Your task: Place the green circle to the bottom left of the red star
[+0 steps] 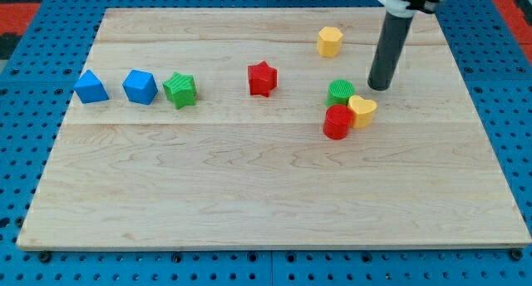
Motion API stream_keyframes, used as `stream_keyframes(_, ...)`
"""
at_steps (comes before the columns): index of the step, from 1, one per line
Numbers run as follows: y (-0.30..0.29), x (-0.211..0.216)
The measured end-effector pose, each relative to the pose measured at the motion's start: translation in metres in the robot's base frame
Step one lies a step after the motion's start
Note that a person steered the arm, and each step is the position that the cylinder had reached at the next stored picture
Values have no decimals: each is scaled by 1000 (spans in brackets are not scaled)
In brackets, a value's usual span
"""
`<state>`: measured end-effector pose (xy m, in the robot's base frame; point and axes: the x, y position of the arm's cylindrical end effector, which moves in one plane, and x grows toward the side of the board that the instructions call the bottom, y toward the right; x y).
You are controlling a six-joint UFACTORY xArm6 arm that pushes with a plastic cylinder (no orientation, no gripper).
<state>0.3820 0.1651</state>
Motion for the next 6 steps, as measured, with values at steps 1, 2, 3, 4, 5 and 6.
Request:
stream_keyframes(1,-30,10)
stream_keyframes(2,-97,10)
stream_keyframes(3,-125,18)
stream_keyframes(4,-94,50)
stream_keyframes(5,-147,48)
stream_keyframes(6,-173,49)
